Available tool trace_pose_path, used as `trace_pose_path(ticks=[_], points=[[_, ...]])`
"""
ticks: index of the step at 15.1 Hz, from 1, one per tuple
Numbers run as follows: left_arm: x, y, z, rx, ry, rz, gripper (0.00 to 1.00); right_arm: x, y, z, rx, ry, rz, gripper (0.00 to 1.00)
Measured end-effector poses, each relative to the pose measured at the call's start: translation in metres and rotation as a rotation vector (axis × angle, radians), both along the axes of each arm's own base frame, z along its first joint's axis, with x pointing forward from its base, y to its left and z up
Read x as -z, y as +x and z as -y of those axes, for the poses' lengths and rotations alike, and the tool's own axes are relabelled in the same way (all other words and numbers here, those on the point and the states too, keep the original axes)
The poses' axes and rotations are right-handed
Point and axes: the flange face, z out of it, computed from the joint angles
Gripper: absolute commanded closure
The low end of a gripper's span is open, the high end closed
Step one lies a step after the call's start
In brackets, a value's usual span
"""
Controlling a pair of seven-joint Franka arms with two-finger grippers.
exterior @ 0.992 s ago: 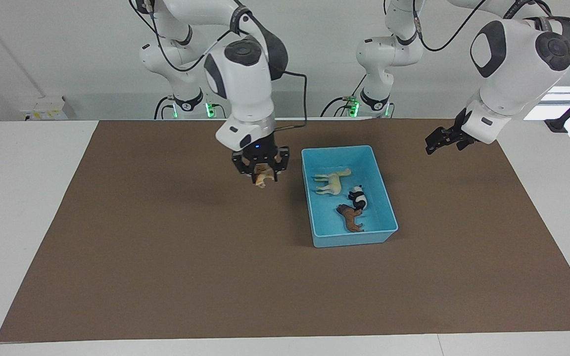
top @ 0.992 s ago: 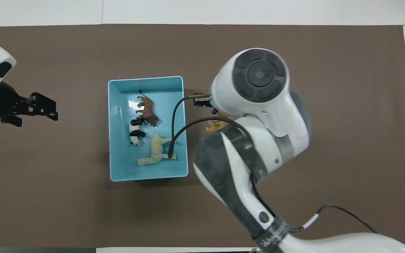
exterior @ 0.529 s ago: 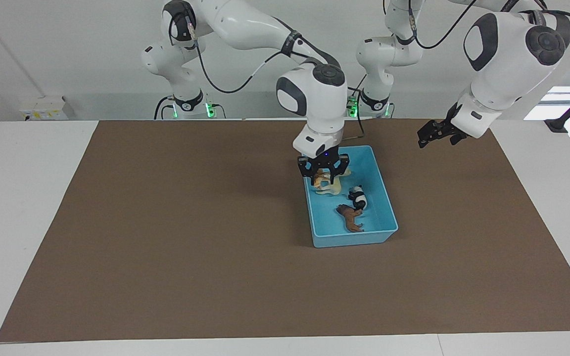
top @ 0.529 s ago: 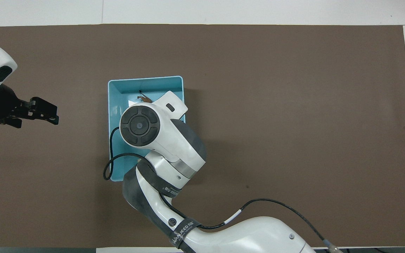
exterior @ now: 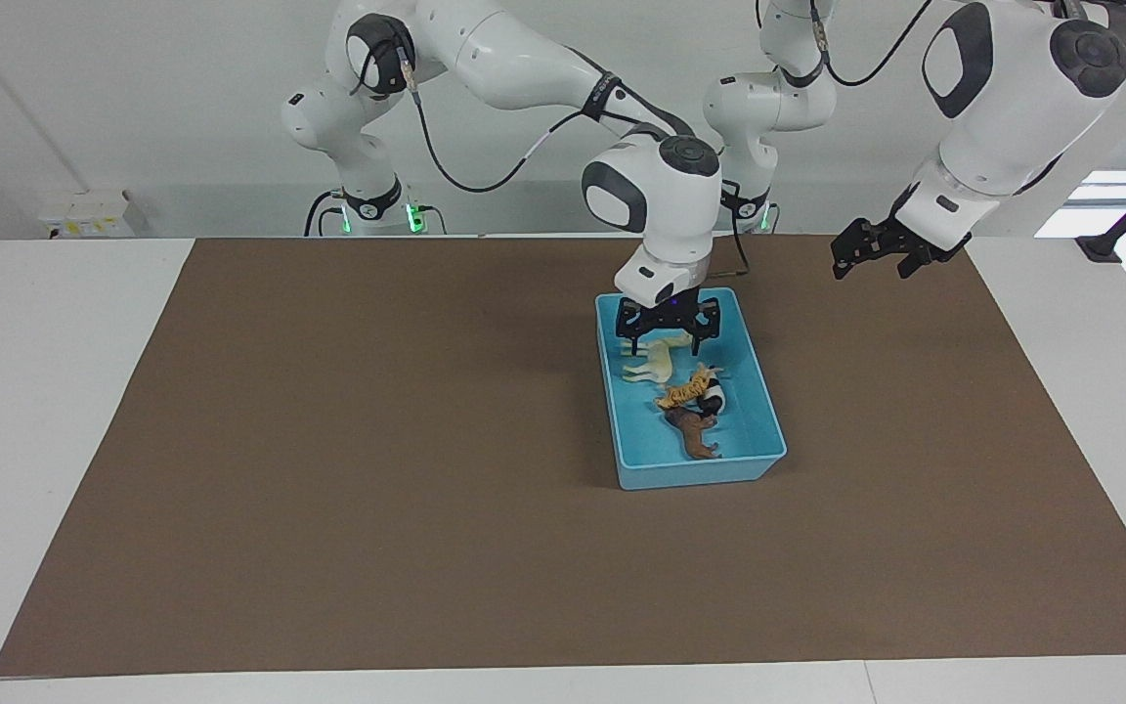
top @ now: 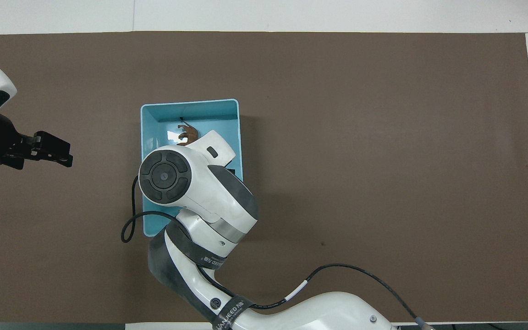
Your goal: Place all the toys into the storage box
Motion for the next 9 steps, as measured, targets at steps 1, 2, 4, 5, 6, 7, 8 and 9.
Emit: trace_pose_path(ticks=[1, 2, 4, 5, 6, 7, 8, 9], points=[[-0.003, -0.002, 0.000, 0.004, 0.000, 0.006, 0.00, -0.010, 0.010, 0.011, 0.019, -0.005, 0.021, 0.00], [-0.007, -0.002, 0.000, 0.006, 0.000, 0.017, 0.00, -0.025, 0.026, 0.032, 0.051, -0.007, 0.042, 0.00], [-0.010, 0.000, -0.002, 0.032, -0.003, 0.045, 0.00, -0.068, 0.066, 0.097, 0.066, -0.014, 0.069, 0.00], [-0.008, 0.001, -0.003, 0.046, -0.001, 0.045, 0.00, -0.091, 0.086, 0.140, 0.037, -0.025, 0.078, 0.00], [-0.006, 0.002, -0.004, 0.058, 0.009, 0.041, 0.00, -0.114, 0.106, 0.192, -0.004, -0.042, 0.080, 0.00], [-0.004, 0.003, -0.004, 0.064, 0.016, 0.037, 0.00, -0.133, 0.120, 0.242, -0.045, -0.060, 0.081, 0.00], [-0.003, 0.004, -0.004, 0.066, 0.017, 0.034, 0.00, -0.147, 0.132, 0.285, -0.078, -0.075, 0.083, 0.00], [-0.001, 0.004, -0.005, 0.065, 0.017, 0.030, 0.00, -0.156, 0.140, 0.324, -0.105, -0.088, 0.085, 0.00]])
